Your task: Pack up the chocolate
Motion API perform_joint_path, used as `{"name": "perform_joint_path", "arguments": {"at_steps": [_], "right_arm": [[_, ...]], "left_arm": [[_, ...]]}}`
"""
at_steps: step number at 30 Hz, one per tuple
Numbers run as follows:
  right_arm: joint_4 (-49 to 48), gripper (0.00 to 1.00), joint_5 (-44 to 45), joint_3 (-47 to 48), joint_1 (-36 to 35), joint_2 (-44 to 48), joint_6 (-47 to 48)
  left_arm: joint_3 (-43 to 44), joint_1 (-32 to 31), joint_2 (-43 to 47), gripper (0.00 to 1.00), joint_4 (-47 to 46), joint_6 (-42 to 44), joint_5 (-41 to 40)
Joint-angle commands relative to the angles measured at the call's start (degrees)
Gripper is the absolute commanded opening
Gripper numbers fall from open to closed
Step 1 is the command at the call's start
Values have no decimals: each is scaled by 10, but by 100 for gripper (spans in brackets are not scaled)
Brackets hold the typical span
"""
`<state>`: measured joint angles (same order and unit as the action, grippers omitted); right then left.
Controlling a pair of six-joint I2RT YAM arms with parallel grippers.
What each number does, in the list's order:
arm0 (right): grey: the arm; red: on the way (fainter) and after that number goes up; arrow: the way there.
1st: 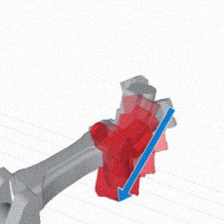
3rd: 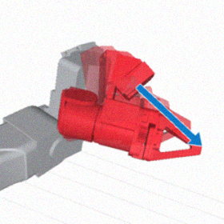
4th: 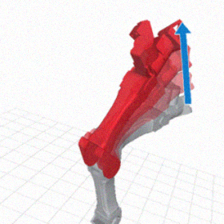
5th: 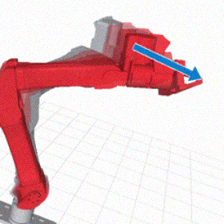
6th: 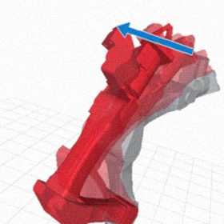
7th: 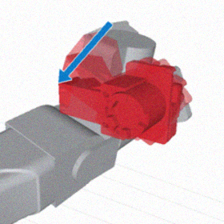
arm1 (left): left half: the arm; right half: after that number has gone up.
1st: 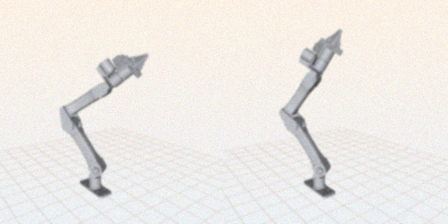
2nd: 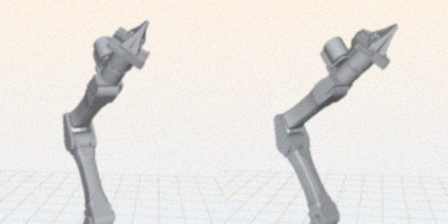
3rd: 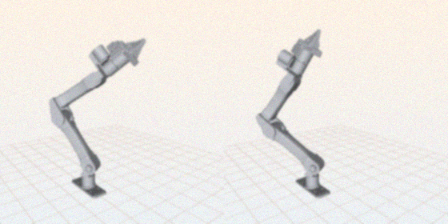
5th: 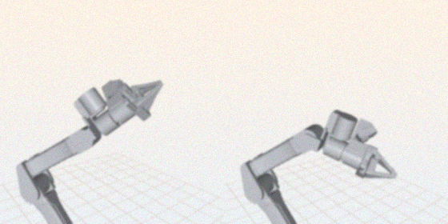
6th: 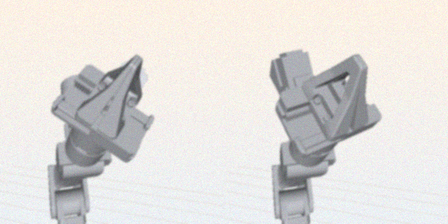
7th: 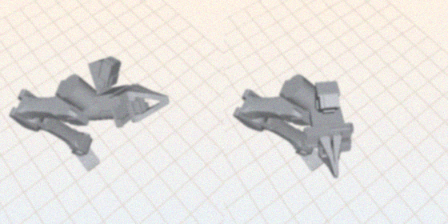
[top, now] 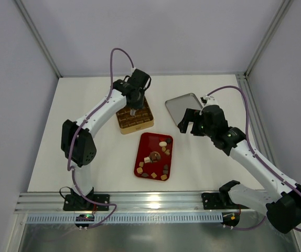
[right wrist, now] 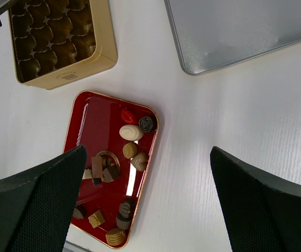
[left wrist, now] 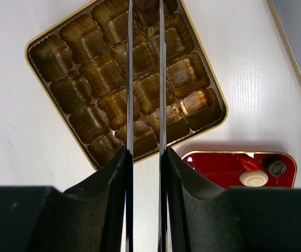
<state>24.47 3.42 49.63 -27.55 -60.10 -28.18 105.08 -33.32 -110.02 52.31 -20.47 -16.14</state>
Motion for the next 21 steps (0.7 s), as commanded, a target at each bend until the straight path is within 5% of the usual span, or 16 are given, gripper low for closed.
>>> {"name": "perform_joint_path", "arguments": {"at_steps": [1, 21], "right_arm": [[-11, 100, -2, 7, -1, 11, 1], [-10, 100, 0, 10, -1, 12, -2]], "left_arm": [[26, 4, 2, 31, -28, 10, -15], [31, 4, 23, 39, -19, 11, 4]]}}
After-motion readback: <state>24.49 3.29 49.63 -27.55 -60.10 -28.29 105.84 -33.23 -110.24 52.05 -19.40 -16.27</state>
